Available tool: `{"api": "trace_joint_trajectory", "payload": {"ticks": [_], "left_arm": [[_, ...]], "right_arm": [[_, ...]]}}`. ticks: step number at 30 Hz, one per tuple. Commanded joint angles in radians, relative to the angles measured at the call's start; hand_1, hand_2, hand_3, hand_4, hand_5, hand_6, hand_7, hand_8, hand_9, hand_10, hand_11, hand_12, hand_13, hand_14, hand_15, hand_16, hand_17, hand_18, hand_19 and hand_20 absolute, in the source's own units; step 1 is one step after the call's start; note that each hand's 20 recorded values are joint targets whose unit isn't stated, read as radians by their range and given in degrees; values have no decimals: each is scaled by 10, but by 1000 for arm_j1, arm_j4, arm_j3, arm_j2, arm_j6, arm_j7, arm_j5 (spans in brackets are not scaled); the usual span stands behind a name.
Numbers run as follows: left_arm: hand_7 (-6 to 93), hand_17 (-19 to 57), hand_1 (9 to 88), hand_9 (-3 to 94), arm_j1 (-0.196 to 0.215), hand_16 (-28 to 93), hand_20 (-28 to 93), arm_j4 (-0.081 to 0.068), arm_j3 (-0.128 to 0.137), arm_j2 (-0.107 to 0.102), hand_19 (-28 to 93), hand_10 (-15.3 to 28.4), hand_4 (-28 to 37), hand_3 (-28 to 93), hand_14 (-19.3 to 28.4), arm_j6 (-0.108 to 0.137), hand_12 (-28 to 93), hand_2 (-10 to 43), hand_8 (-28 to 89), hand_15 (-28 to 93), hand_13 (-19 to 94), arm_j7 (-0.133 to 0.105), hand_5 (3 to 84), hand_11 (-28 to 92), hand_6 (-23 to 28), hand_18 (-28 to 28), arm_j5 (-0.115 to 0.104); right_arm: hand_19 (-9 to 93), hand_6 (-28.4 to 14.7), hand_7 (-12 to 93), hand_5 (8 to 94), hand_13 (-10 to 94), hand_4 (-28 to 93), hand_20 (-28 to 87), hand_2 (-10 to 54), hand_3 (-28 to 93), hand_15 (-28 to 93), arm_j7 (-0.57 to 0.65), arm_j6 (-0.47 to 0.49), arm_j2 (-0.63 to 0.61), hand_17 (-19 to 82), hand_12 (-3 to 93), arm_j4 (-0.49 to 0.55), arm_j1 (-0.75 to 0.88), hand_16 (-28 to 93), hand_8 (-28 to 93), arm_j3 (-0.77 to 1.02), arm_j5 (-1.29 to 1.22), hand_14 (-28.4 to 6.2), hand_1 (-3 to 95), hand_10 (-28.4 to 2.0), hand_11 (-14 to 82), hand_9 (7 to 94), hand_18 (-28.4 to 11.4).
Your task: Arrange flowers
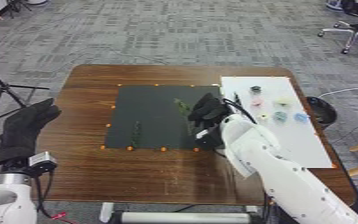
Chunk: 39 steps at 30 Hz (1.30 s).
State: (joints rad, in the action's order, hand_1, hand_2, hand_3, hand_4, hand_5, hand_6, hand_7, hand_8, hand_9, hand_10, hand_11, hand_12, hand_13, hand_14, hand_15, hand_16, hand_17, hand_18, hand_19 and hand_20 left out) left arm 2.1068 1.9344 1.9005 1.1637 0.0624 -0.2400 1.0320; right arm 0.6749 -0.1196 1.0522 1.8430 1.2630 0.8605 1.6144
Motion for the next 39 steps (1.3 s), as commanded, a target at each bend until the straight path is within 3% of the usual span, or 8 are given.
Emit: {"api": "trace_joint_trajectory", "payload": {"ticks": [1,5,14,17,27,39], "left_arm": [[132,74,243,494,13,-2,204,10,1,11,110,152,-282,713,190,-6,117,28,-70,246,383,7,509,205,39,127,4],[133,74,247,494,6,-2,203,8,-3,13,110,152,-283,714,189,-15,118,28,-70,246,383,6,509,206,38,128,9],[133,74,252,494,-2,-2,202,3,-15,12,109,152,-282,714,190,-10,117,25,-71,245,383,8,509,206,39,127,7],[133,73,252,494,-2,-2,203,3,-15,13,109,152,-282,715,190,-21,117,24,-71,245,383,9,509,206,39,127,12],[133,73,257,494,6,-2,202,6,-10,14,108,152,-276,714,190,-13,117,21,-71,244,383,6,509,206,39,127,8],[133,73,264,494,1,-1,202,7,-10,14,108,151,-269,713,188,-18,117,14,-71,244,383,4,509,206,39,128,10]], "right_arm": [[890,-50,247,792,937,-56,405,-95,545,525,29,-25,59,668,305,-35,-32,260,181,-78,-42,-8,619,-123,194,936,-97],[885,-50,243,791,937,-53,405,-95,542,514,34,-31,87,667,309,-66,-40,262,176,-101,-36,-9,618,-122,180,937,-98],[882,-47,242,790,937,-54,409,-95,537,509,1,-117,129,664,316,-109,-78,268,169,-159,21,-10,616,-121,166,937,-101],[882,-47,242,789,937,-55,410,-95,537,509,0,-115,128,664,315,-110,-78,269,166,-170,37,-11,610,-118,162,935,-101],[882,-48,203,743,937,-28,414,-95,491,486,-20,-58,88,654,335,-91,-82,291,169,-163,66,-15,580,-105,116,891,-101],[888,-48,187,726,937,-24,413,-95,479,468,-55,-32,58,642,317,-80,-121,306,169,-178,105,-18,564,-113,133,860,-108]]}}
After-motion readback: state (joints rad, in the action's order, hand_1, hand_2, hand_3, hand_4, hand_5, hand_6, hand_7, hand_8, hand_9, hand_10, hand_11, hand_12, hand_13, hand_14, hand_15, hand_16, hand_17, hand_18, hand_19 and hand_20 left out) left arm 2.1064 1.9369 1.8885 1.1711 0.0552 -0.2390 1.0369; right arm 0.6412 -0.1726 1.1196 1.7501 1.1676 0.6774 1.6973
